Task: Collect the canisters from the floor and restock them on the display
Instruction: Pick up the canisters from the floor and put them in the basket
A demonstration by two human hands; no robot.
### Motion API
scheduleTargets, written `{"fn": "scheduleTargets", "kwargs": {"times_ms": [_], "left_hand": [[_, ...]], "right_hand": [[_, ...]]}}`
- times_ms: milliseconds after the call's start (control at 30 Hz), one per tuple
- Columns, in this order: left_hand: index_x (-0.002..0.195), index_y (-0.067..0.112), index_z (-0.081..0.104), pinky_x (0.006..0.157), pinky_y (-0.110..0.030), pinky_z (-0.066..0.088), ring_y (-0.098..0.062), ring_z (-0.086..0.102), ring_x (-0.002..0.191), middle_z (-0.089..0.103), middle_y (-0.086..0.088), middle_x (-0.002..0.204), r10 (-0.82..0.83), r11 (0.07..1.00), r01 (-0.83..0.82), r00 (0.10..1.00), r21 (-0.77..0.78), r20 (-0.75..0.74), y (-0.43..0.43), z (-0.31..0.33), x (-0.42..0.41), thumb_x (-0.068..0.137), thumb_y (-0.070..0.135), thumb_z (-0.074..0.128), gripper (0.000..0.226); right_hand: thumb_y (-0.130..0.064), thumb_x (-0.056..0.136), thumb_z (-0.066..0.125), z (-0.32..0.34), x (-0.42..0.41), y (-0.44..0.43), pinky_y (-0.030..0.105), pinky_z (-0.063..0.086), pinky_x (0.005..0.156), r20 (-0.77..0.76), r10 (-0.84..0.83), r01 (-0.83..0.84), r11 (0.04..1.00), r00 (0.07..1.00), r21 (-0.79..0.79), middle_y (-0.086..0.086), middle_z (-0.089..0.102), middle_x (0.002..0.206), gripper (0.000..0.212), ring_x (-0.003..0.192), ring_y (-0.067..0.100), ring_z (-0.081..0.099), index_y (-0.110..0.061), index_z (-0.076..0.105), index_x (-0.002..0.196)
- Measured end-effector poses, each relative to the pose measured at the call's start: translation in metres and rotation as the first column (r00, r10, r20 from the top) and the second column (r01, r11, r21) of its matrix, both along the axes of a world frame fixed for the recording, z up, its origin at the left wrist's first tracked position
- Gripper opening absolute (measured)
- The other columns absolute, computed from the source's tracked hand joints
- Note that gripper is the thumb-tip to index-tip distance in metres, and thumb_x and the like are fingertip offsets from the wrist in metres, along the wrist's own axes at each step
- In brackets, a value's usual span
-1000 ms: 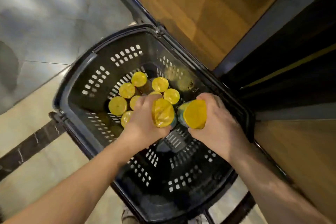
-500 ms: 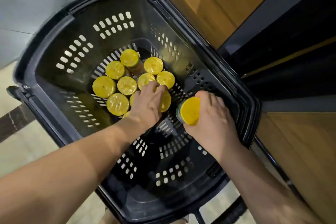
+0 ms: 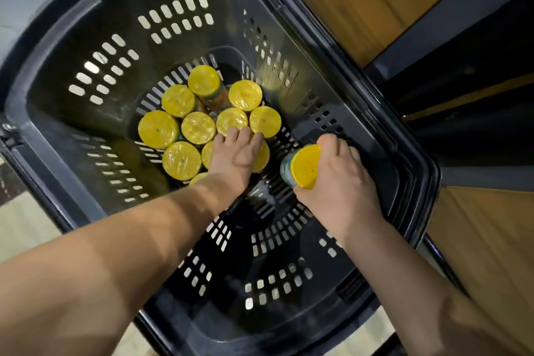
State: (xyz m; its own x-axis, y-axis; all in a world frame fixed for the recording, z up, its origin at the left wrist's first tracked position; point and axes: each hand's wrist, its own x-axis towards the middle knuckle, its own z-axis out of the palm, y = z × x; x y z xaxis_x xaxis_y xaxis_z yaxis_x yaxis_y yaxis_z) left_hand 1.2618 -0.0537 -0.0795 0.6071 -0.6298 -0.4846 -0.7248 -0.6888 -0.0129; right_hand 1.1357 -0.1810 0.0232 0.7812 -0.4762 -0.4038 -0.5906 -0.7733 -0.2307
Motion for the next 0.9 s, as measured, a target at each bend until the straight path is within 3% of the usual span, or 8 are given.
{"fn": "scheduleTargets", "kwargs": {"times_ms": [133,200,300,533,600,700,767,900], "left_hand": [[0.141,0.021,0.037,0.097,-0.043,0.04,-0.031,0.04,0.126,0.037,-0.007,0.14,-0.018,1.0,0.017,0.996,-0.013,-0.085,0.006,0.006,0.006,0.08,0.01,0.074,0.071],[0.146,0.019,0.032,0.103,-0.04,0.04,-0.029,0.037,0.132,0.032,-0.007,0.146,-0.02,1.0,0.02,0.991,0.002,-0.131,0.012,0.015,0.008,0.087,0.005,0.064,0.069],[0.154,0.018,0.022,0.108,-0.04,0.035,-0.03,0.033,0.138,0.024,-0.009,0.154,-0.047,0.999,0.044,0.984,-0.019,-0.171,0.027,0.033,0.015,0.088,0.008,0.065,0.079],[0.151,0.019,0.026,0.105,-0.041,0.039,-0.028,0.035,0.131,0.032,-0.007,0.141,0.003,0.999,-0.012,0.956,-0.029,-0.294,0.054,0.075,0.024,0.094,0.037,0.064,0.071],[0.152,0.02,0.026,0.106,-0.038,0.038,-0.026,0.033,0.133,0.031,-0.005,0.143,0.002,0.996,-0.028,0.951,-0.08,-0.31,0.058,0.081,0.023,0.095,0.039,0.062,0.07],[0.15,0.02,0.03,0.106,-0.039,0.039,-0.025,0.034,0.131,0.032,-0.004,0.14,0.005,0.991,-0.051,0.941,-0.126,-0.338,0.06,0.083,0.022,0.094,0.041,0.064,0.069],[0.15,0.02,0.031,0.105,-0.038,0.04,-0.025,0.034,0.13,0.033,-0.005,0.139,0.009,0.989,-0.06,0.939,-0.137,-0.345,0.06,0.082,0.023,0.093,0.041,0.065,0.07],[0.148,0.02,0.032,0.108,-0.039,0.04,-0.026,0.034,0.131,0.031,-0.006,0.143,0.012,0.99,-0.06,0.939,-0.126,-0.345,0.06,0.085,0.025,0.093,0.043,0.066,0.068]], "right_hand": [[-0.039,0.073,0.088,-0.011,0.009,0.005,0.035,0.048,0.091,-0.03,-0.018,0.017,0.999,0.999,-0.027,0.005,0.049,0.133,0.078,0.123,0.026,0.05,-0.016,0.038,0.129],[-0.038,0.073,0.088,-0.019,0.015,0.007,0.035,0.05,0.087,-0.054,-0.021,0.019,0.999,0.998,-0.039,0.006,0.048,0.133,0.078,0.122,0.026,0.052,-0.016,0.038,0.129],[-0.037,0.075,0.088,-0.033,0.027,0.012,0.033,0.051,0.085,-0.088,-0.037,0.034,0.999,0.995,-0.039,0.006,0.046,0.134,0.079,0.124,0.025,0.052,-0.016,0.035,0.13],[-0.032,0.078,0.086,-0.078,0.039,0.022,0.029,0.054,0.08,-0.143,-0.006,-0.01,0.994,0.99,-0.113,0.009,0.037,0.14,0.08,0.118,0.022,0.055,-0.014,0.034,0.136],[-0.028,0.078,0.085,-0.091,0.039,0.024,0.027,0.053,0.075,-0.151,-0.002,-0.021,0.988,0.989,-0.154,0.009,0.035,0.141,0.08,0.113,0.021,0.058,-0.016,0.035,0.139],[-0.027,0.064,0.093,-0.11,0.038,0.028,0.025,0.046,0.058,-0.158,0.007,-0.043,0.973,0.987,-0.228,0.004,0.051,0.126,0.079,0.092,0.017,0.064,-0.02,0.052,0.131],[-0.026,0.059,0.095,-0.117,0.04,0.027,0.031,0.048,0.065,-0.139,0.013,-0.049,0.963,0.99,-0.265,0.002,0.058,0.116,0.076,0.089,0.02,0.065,-0.021,0.059,0.126],[-0.025,0.084,0.078,-0.115,0.046,0.024,0.04,0.041,0.091,-0.185,0.092,-0.141,0.951,0.978,-0.275,0.005,0.053,0.134,0.071,0.114,0.025,0.057,-0.02,0.043,0.146]]}}
